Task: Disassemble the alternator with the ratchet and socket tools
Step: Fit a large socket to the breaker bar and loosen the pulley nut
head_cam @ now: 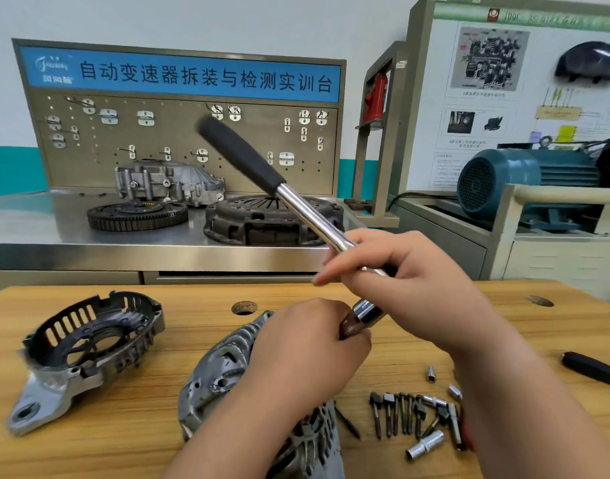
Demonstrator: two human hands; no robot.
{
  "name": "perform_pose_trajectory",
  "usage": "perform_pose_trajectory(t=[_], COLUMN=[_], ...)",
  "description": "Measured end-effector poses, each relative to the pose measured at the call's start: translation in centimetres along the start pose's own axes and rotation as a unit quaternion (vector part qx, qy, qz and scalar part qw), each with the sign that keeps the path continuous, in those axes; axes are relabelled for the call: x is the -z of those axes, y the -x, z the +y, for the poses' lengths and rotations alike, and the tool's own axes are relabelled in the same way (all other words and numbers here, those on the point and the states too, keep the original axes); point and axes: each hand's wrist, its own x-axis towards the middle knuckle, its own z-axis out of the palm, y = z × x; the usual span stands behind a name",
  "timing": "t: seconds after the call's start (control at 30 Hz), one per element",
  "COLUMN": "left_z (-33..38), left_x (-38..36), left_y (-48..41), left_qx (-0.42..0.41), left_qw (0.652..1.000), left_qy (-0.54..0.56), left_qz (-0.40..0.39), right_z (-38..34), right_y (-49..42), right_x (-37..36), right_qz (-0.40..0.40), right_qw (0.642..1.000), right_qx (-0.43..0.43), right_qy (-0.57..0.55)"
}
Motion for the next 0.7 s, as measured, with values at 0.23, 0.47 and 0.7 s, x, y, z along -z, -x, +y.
perform_pose_trajectory(t=[0.23,0.47,0.7], left_z=[0.1,0.3,0.3], left_x=[0.0,-0.2,-0.4], left_y=[0.1,0.2,0.0], left_qx=[-0.016,-0.036,-0.042], left_qw=[0.999,0.998,0.998], left_qy=[-0.029,-0.048,-0.050], left_qz=[-0.016,0.012,0.009], right_z=[0.5,-0.3,-0.6], right_y=[0.4,-0.1,0.0], right_x=[0.9,-1.3,-1.1], right_qz=[-0.082,0.095,0.043], right_qw=[0.979,0.975,0.959], right_qx=[0.052,-0.158,-0.192], right_qy=[-0.179,0.122,0.206])
